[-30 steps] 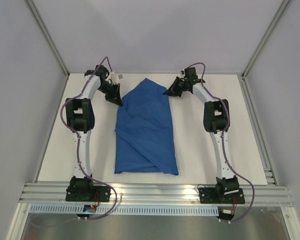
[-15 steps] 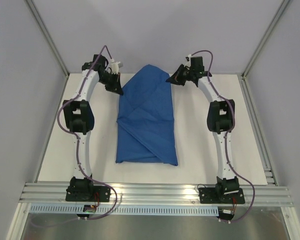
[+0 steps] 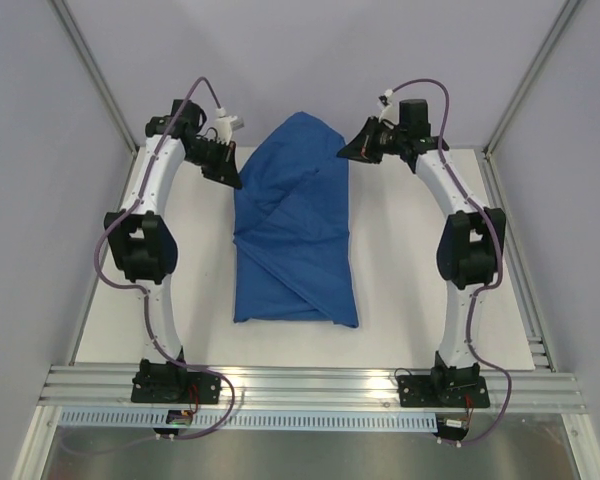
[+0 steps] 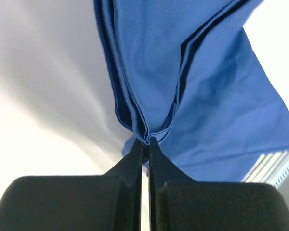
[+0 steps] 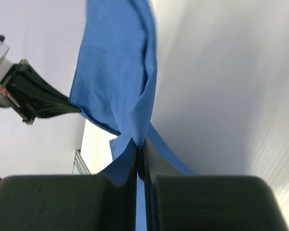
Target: Prepare the surgical pack
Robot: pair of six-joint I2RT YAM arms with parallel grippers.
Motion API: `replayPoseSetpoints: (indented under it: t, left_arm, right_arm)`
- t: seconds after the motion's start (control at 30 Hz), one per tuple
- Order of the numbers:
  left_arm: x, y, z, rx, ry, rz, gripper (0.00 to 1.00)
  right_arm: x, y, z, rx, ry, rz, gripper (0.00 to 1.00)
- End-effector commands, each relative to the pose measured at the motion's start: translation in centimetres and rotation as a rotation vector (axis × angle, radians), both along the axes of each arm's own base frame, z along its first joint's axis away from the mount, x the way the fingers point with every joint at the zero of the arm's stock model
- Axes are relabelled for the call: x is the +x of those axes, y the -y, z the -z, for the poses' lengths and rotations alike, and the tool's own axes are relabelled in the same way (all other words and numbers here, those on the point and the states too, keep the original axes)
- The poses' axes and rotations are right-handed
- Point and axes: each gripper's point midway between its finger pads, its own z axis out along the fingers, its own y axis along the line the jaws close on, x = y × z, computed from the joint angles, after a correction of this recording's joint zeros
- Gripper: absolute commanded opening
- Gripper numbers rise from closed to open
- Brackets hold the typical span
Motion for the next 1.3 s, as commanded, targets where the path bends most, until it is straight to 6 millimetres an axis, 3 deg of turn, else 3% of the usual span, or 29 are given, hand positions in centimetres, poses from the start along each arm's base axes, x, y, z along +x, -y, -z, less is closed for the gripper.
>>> replayPoseSetpoints:
  t: [0.0,0.13,0.33,0.43,0.53,0.63,0.67,0.77,0.8,0.9,0.93,1.03,1.2,1.27]
  left_arm:
    - [-3.0,0.3,-3.0,-0.044,0.041,0.097,0.0]
    - [-5.6,0.4,-3.7,-0.053,0.043,0.151,0.0]
    - [-8.7,0.1,-2.4,-0.046,-0.014,0.197,0.0]
    - [-10.7,0.1,-1.9,-0.055,-0.038,0.235,0.0]
    - [-13.1,-0.2,-0.2,-0.05,-0.092,0.268,0.0]
    - [-15.0,-0.7,1.7,-0.03,-0.133,0.295,0.0]
    - [-15.4,-0.8,2.2,-0.024,-0.142,0.299,0.0]
    - [-16.3,-1.5,4.8,0.009,-0.185,0.314,0.02]
    - [-16.4,-1.7,5.4,0.02,-0.192,0.326,0.05]
    - [-17.2,-2.1,7.0,0.034,-0.265,0.354,0.31]
    - [-17.7,-2.1,6.8,0.027,-0.286,0.368,0.46]
    - [-17.8,-1.6,5.4,-0.01,-0.265,0.393,0.64]
    - [-16.0,-0.1,1.6,-0.07,-0.174,0.363,0.74]
    - [-14.6,1.5,0.9,-0.057,-0.137,0.346,0.78]
  right_arm:
    - [-3.0,0.9,-5.6,-0.002,0.187,-0.076,0.01]
    - [-8.2,1.2,-5.6,-0.013,0.178,-0.15,0.01]
    - [-14.7,1.1,-2.7,-0.053,0.109,-0.213,0.0]
    - [-18.5,0.7,-0.2,-0.07,0.035,-0.251,0.01]
    - [-22.1,0.7,1.9,-0.079,-0.033,-0.269,0.0]
    - [-25.4,0.9,5.1,-0.093,-0.126,-0.271,0.01]
    - [-26.9,1.1,7.1,-0.1,-0.189,-0.27,0.01]
    - [-28.2,1.5,9.6,-0.102,-0.253,-0.264,0.0]
    - [-28.8,1.9,11.4,-0.129,-0.287,-0.251,0.0]
    - [-29.0,2.1,12.8,-0.15,-0.304,-0.268,0.01]
    - [-29.1,2.1,13.5,-0.155,-0.33,-0.272,0.01]
    - [-29.0,2.2,14.2,-0.184,-0.342,-0.303,0.0]
    - [-29.1,2.8,15.4,-0.234,-0.365,-0.322,0.01]
    - [-29.2,2.8,15.9,-0.246,-0.385,-0.322,0.01]
